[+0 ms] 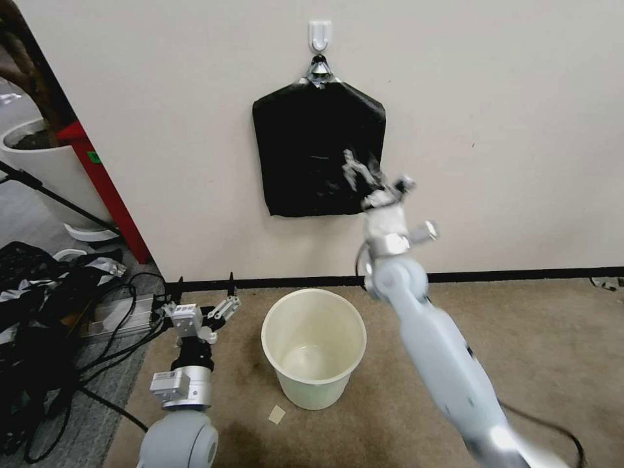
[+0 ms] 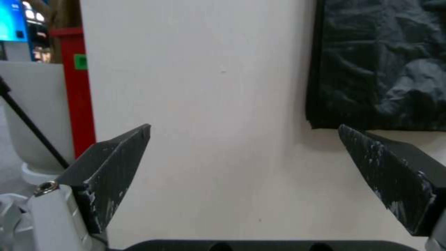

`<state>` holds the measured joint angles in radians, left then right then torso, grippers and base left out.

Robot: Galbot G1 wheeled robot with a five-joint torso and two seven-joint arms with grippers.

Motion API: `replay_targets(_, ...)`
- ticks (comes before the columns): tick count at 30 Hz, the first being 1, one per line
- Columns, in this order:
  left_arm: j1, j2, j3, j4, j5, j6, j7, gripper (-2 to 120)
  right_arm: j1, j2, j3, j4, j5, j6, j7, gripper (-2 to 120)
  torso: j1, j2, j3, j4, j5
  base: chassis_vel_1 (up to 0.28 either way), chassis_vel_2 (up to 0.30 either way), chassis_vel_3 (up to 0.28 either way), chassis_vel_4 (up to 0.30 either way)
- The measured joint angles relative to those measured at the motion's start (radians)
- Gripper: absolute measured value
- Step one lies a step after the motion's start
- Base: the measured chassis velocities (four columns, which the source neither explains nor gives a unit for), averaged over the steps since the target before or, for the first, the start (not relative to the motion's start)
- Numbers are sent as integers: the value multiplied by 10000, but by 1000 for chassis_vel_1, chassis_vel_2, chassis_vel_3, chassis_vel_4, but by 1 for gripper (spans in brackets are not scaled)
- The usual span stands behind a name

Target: Place a trash bag onto the trash bin.

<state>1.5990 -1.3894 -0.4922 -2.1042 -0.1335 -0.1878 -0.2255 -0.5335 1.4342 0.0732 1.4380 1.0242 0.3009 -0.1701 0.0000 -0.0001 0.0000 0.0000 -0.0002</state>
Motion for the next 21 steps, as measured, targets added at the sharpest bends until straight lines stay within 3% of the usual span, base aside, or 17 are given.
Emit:
replay_targets(9, 164, -14, -364, -154, 70, -1, -131, 100, 1839, 690, -143, -1628, -106, 42, -492, 100, 0, 0, 0, -1, 0, 0, 0, 0, 0)
replay_targets(21, 74, -37, -342, -51, 157, 15, -220, 100, 2113, 961, -209, -2145, -385, -28, -459, 100, 0, 0, 0, -1, 2, 0, 0, 0, 0)
